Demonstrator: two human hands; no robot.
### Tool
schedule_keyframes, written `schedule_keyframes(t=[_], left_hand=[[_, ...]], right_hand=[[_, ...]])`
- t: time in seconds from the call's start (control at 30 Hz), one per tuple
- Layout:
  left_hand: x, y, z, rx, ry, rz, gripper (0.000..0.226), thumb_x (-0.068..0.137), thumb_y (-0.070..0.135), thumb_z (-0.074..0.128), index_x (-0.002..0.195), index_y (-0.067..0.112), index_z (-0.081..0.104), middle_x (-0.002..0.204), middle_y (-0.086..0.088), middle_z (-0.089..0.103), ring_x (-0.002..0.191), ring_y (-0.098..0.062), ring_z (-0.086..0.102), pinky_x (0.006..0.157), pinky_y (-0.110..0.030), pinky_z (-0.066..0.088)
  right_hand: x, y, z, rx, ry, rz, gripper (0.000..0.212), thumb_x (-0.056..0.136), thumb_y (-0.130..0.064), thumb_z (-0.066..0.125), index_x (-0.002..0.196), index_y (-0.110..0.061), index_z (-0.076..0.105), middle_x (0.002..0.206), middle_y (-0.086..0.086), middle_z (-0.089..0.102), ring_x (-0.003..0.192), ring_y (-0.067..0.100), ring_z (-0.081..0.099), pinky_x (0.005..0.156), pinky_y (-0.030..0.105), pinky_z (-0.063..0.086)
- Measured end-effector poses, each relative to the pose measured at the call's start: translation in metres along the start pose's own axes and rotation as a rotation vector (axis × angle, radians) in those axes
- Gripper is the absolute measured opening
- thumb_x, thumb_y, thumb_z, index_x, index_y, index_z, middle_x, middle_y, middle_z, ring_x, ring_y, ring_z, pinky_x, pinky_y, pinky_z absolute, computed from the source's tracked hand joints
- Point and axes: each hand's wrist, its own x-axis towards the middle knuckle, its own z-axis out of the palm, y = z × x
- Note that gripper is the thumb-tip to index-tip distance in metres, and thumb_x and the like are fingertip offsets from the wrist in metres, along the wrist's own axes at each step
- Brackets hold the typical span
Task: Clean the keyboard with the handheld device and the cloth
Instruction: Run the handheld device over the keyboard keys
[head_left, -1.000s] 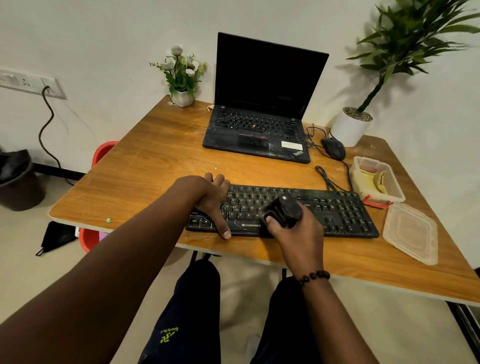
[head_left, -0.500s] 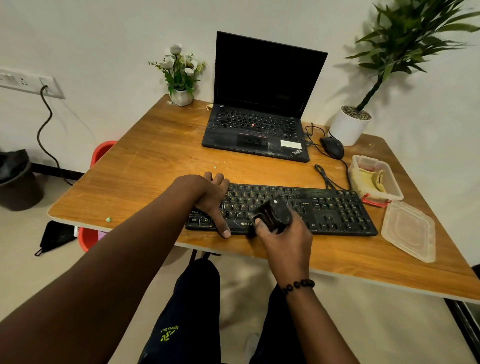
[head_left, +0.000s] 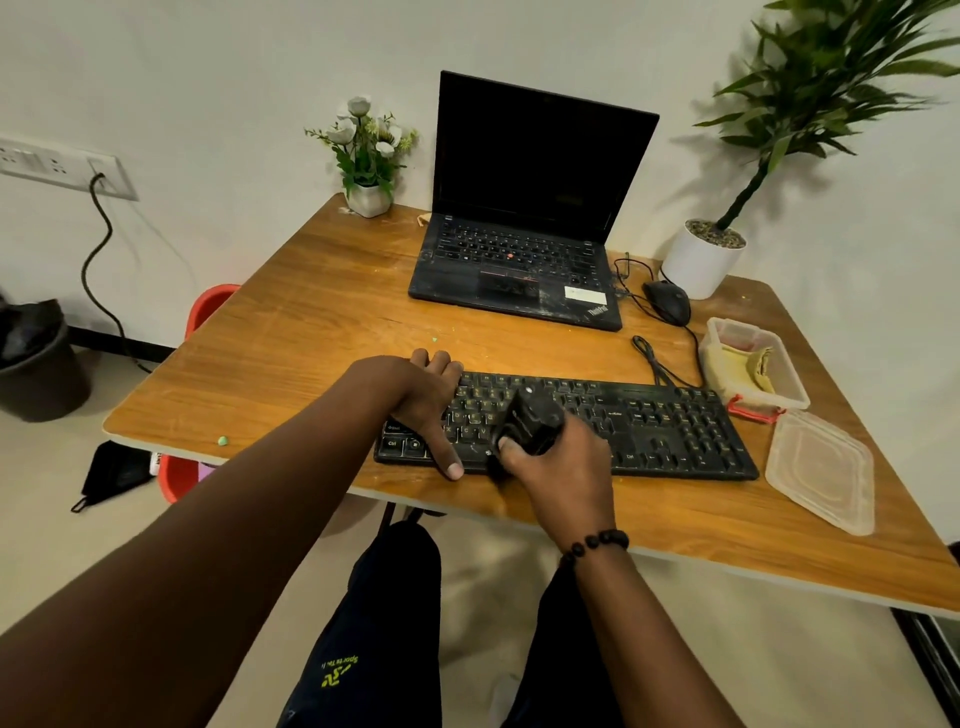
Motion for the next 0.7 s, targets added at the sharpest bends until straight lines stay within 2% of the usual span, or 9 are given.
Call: schedule_keyframes(t=[0.13,0.2,0.27,0.37,0.43,0.5,0.6,0.63,0.7], left_hand=[[-0.005,-0.014,-0.001,0.056,-0.016,0.017,0.159,0.049,0.082,0.077,0.156,0.015,-0.02,0.165,-0.005,-0.012,0.151,-0.037,-0.002,0.119,-0.061,0.02],[-0.006,-0.016,0.0,0.085,-0.007,-0.012,0.158,0.047,0.084,0.076,0.158,0.014,-0.012,0.165,-0.007,-0.006,0.15,-0.037,0.003,0.117,-0.061,0.025],[-0.006,-0.016,0.001,0.094,-0.008,-0.026,0.155,0.046,0.084,0.077,0.158,0.014,-0.004,0.163,-0.008,0.0,0.148,-0.036,0.008,0.115,-0.061,0.03],[-0.005,-0.013,0.0,0.096,-0.002,-0.019,0.151,0.048,0.083,0.078,0.158,0.014,0.001,0.163,-0.008,0.002,0.147,-0.036,0.01,0.113,-0.06,0.032],[-0.005,-0.013,0.001,0.087,0.004,-0.027,0.152,0.047,0.083,0.078,0.158,0.015,0.0,0.163,-0.007,0.001,0.148,-0.036,0.009,0.113,-0.06,0.032],[-0.005,-0.015,0.001,0.073,0.003,-0.033,0.153,0.046,0.083,0.078,0.158,0.016,-0.001,0.164,-0.006,-0.001,0.148,-0.035,0.008,0.114,-0.06,0.032],[-0.005,-0.014,0.001,0.065,-0.006,-0.03,0.153,0.047,0.082,0.079,0.158,0.016,-0.002,0.164,-0.006,-0.001,0.148,-0.036,0.007,0.114,-0.06,0.031],[-0.005,-0.014,0.001,0.066,-0.006,-0.029,0.153,0.047,0.081,0.08,0.158,0.016,-0.002,0.164,-0.006,-0.001,0.148,-0.036,0.008,0.114,-0.06,0.032],[-0.006,-0.013,0.001,0.063,-0.001,-0.031,0.152,0.047,0.081,0.08,0.158,0.016,-0.001,0.162,-0.005,0.002,0.147,-0.035,0.009,0.113,-0.06,0.033]], right_hand=[[0.002,0.007,-0.007,-0.019,-0.001,0.037,0.031,0.075,-0.031,0.078,0.101,-0.019,0.067,0.092,-0.005,0.068,0.075,0.005,0.059,0.051,0.004,0.037],[0.002,0.007,-0.007,0.004,0.006,0.038,0.032,0.075,-0.03,0.078,0.103,-0.019,0.067,0.092,-0.005,0.067,0.074,0.004,0.058,0.05,0.004,0.036],[-0.002,0.0,-0.001,-0.016,-0.069,-0.008,0.026,0.075,-0.031,0.078,0.097,-0.021,0.067,0.087,-0.007,0.067,0.072,0.001,0.058,0.047,0.005,0.036],[-0.005,-0.006,0.007,-0.031,-0.09,-0.068,0.023,0.075,-0.032,0.078,0.092,-0.023,0.066,0.085,-0.008,0.066,0.074,0.002,0.06,0.054,0.008,0.041],[-0.004,-0.007,0.009,-0.032,0.013,-0.037,0.029,0.075,-0.033,0.077,0.099,-0.021,0.066,0.09,-0.006,0.066,0.081,0.009,0.062,0.064,0.02,0.051],[-0.005,-0.009,0.014,-0.075,0.023,-0.033,0.032,0.076,-0.034,0.076,0.101,-0.018,0.066,0.093,-0.004,0.066,0.085,0.013,0.063,0.071,0.029,0.056],[-0.004,-0.016,0.017,-0.047,-0.103,-0.034,0.025,0.075,-0.035,0.076,0.091,-0.019,0.065,0.086,-0.005,0.067,0.079,0.01,0.063,0.064,0.022,0.053],[-0.003,-0.017,0.017,-0.018,-0.112,-0.022,0.024,0.074,-0.035,0.076,0.089,-0.019,0.065,0.085,-0.005,0.067,0.077,0.009,0.063,0.059,0.018,0.049],[-0.002,-0.017,0.018,-0.017,-0.033,-0.004,0.027,0.075,-0.034,0.076,0.095,-0.019,0.066,0.089,-0.005,0.065,0.08,0.011,0.062,0.061,0.018,0.047]])
